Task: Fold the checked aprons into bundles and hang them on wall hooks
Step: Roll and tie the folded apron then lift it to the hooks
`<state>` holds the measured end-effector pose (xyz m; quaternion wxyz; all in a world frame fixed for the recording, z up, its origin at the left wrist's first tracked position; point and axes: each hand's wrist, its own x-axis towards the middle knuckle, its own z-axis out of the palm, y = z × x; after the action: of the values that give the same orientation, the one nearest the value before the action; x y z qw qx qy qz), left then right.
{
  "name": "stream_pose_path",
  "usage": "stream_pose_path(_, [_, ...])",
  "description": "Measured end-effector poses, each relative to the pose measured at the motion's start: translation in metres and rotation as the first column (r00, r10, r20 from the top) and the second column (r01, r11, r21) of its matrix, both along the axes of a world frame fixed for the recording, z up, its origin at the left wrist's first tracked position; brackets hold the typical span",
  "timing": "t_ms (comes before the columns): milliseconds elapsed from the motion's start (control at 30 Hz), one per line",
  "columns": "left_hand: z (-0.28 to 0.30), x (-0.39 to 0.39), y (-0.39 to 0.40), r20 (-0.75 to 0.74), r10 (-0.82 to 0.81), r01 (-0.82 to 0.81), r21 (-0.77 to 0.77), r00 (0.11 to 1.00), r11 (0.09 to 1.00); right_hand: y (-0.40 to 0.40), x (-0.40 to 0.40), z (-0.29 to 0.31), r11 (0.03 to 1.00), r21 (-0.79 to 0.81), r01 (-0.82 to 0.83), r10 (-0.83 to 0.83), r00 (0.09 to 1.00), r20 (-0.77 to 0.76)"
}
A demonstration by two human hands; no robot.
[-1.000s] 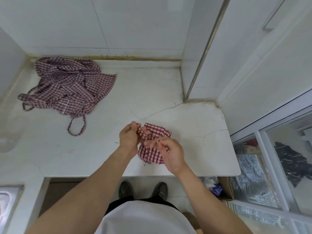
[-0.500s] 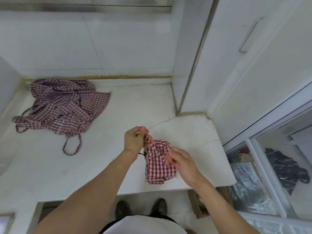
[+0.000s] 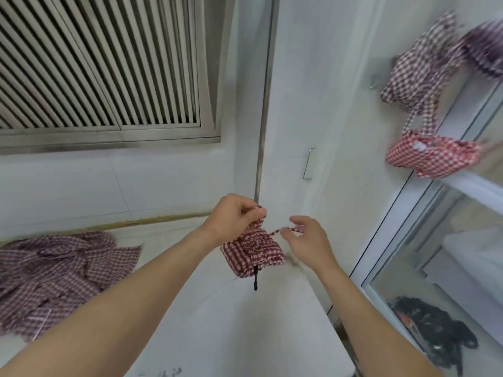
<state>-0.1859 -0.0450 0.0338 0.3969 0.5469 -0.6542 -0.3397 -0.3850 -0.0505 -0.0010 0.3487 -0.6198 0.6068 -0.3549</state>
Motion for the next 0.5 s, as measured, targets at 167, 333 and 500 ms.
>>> stream_pose_path(167, [0.081,-0.035,-0.025,0.052,-0.148,0.152,-0.085,0.988,0.985,-0.016,-0.003,0.079,0.935,-0.195,-0.296,0.333,0.922,0.198])
stream_pose_path(333, [0.142,-0.057,-0.041,0.154,-0.138,0.166,-0.190,0.978,0.968,-0.034,-0.028,0.141,0.933,-0.223,-0.284,0.341,0.895,0.288])
stream_pose_path(500, [0.200,-0.074,-0.054,0.205,-0.120,0.171,-0.252,0.971,0.953,-0.049,-0.058,0.206,0.931,-0.221,-0.291,0.345,0.898,0.272])
